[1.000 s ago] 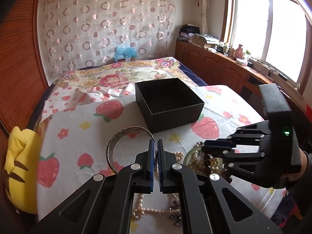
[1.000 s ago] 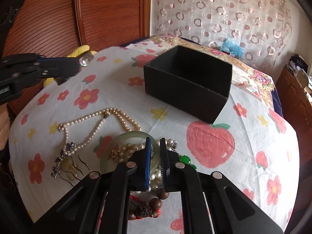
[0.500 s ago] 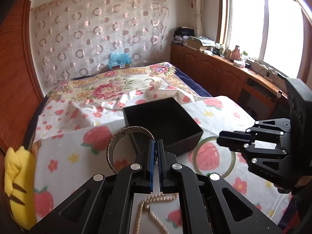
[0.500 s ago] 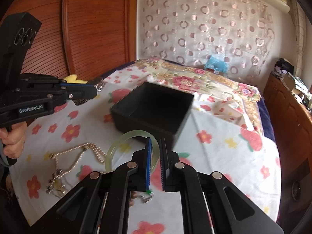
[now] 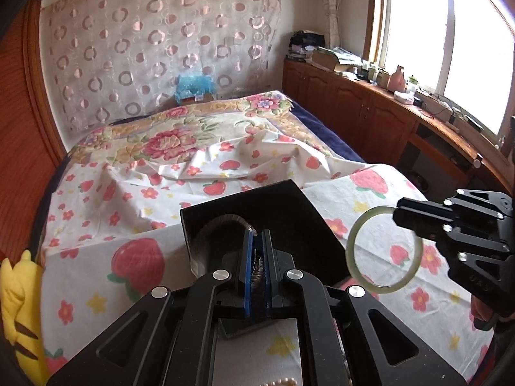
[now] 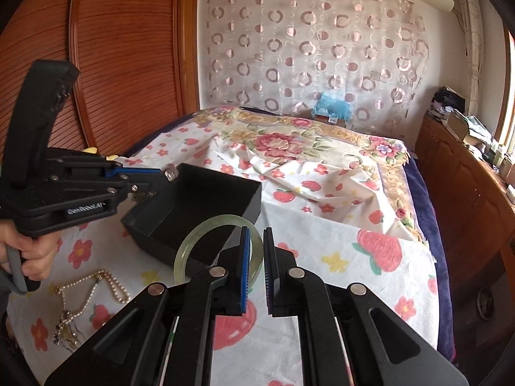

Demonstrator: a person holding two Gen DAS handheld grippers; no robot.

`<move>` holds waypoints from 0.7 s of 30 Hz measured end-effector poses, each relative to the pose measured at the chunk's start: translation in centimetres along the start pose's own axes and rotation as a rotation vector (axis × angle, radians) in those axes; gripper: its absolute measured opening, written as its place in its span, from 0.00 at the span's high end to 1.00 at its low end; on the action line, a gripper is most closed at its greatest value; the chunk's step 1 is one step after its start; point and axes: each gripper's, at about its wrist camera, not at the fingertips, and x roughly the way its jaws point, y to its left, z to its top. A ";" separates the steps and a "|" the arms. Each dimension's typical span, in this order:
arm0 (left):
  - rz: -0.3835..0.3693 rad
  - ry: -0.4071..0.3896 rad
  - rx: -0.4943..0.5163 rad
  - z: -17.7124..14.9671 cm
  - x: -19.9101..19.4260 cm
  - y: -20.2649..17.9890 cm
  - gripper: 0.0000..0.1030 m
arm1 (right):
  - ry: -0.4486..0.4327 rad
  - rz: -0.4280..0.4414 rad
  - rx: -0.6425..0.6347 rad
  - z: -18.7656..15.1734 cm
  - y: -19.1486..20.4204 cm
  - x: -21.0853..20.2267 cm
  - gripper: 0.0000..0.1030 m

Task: Organize jewelry
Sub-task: 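Carry both bangles over the black box with both tools, then lower the bangles into the black box and open both tools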

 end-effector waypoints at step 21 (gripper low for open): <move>0.073 -0.085 -0.034 -1.8 -6.1 4.0 0.87 | 0.031 0.020 -0.015 3.9 3.0 7.0 0.91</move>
